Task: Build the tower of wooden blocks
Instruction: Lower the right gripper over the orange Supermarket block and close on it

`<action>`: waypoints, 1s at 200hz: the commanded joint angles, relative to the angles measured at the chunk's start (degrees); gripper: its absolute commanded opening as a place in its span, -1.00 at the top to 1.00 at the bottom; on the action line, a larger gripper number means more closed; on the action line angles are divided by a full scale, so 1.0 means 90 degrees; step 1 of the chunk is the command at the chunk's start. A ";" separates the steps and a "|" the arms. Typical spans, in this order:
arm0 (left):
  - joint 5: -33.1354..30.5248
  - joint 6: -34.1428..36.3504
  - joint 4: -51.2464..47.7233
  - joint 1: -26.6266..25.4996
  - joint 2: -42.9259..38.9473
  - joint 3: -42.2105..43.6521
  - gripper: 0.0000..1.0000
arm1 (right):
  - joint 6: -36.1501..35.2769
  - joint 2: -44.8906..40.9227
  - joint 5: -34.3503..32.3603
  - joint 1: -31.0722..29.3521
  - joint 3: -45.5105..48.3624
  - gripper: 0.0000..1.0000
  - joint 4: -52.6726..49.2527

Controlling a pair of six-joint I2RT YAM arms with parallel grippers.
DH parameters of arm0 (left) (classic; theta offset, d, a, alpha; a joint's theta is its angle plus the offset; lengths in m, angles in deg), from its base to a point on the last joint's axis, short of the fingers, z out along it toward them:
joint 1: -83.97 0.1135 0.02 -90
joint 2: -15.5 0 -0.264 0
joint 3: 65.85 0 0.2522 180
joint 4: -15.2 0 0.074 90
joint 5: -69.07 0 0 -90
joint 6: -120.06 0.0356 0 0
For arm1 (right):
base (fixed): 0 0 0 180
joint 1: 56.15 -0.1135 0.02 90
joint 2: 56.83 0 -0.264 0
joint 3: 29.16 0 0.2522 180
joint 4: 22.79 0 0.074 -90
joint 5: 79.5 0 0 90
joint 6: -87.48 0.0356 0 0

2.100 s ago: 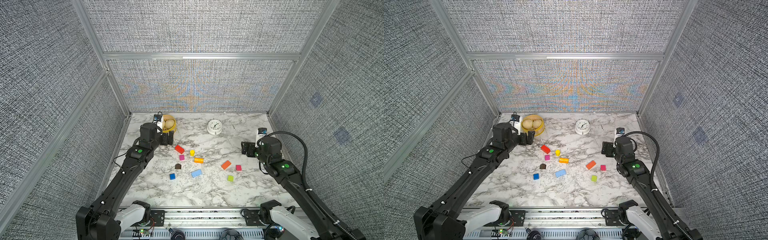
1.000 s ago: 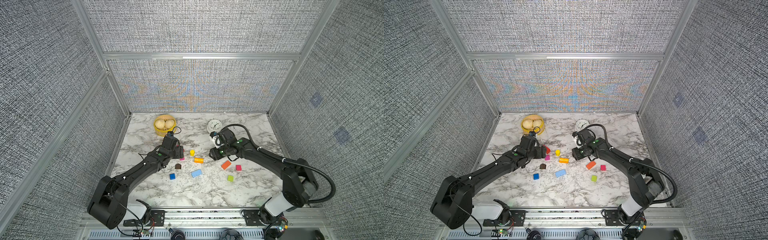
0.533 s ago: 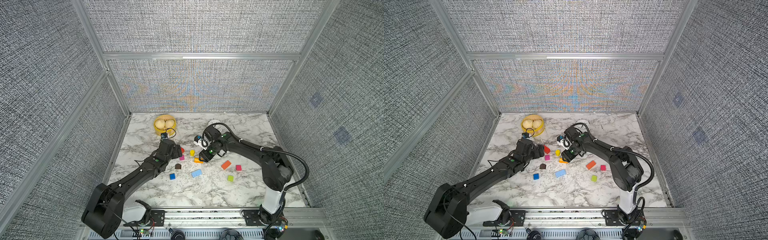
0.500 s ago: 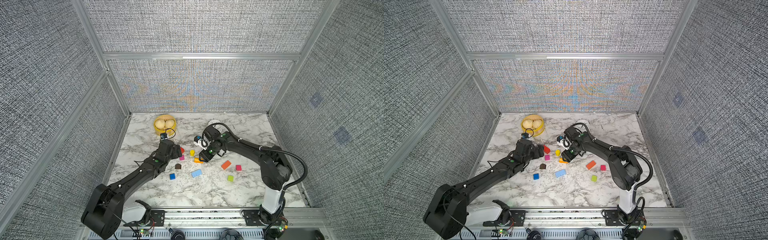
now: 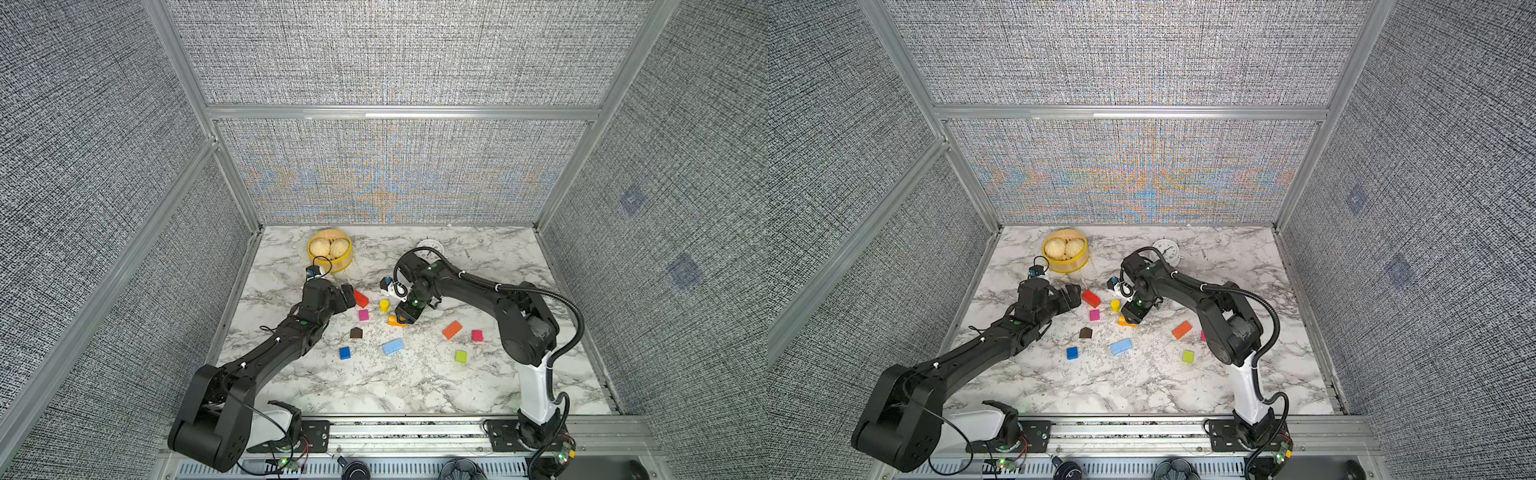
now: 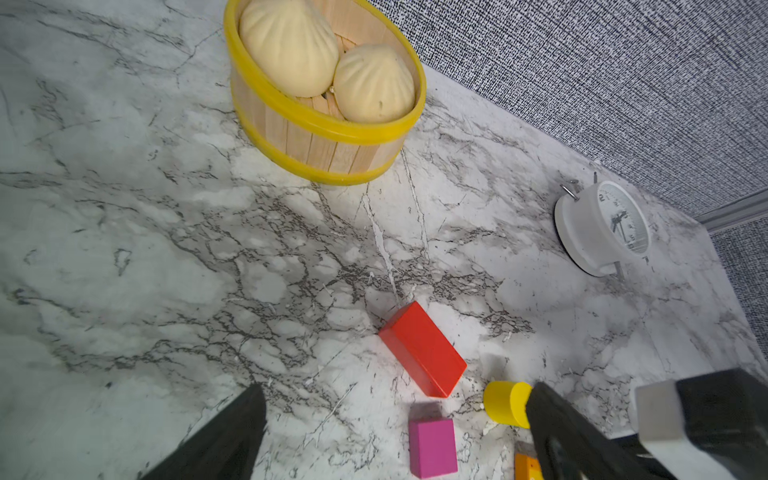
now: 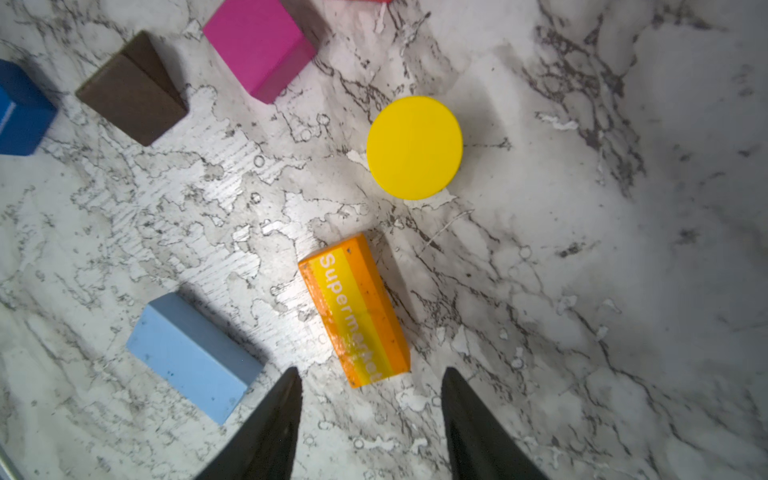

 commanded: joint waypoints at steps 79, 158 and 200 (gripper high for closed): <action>0.0791 -0.0190 0.0598 0.0333 0.0318 -0.0021 -0.98 | -0.0591 0.0358 -0.0213 -0.0147 -0.0248 -0.11 -0.0367; 0.0899 -0.0264 0.0647 0.0409 0.0358 -0.0004 -0.98 | -0.0683 0.0473 -0.0368 -0.0256 -0.0250 0.19 -0.0414; 0.0960 -0.0302 0.0700 0.0449 0.0358 0.0035 -0.98 | -0.0616 0.0506 -0.0505 -0.0293 -0.0241 0.50 -0.0435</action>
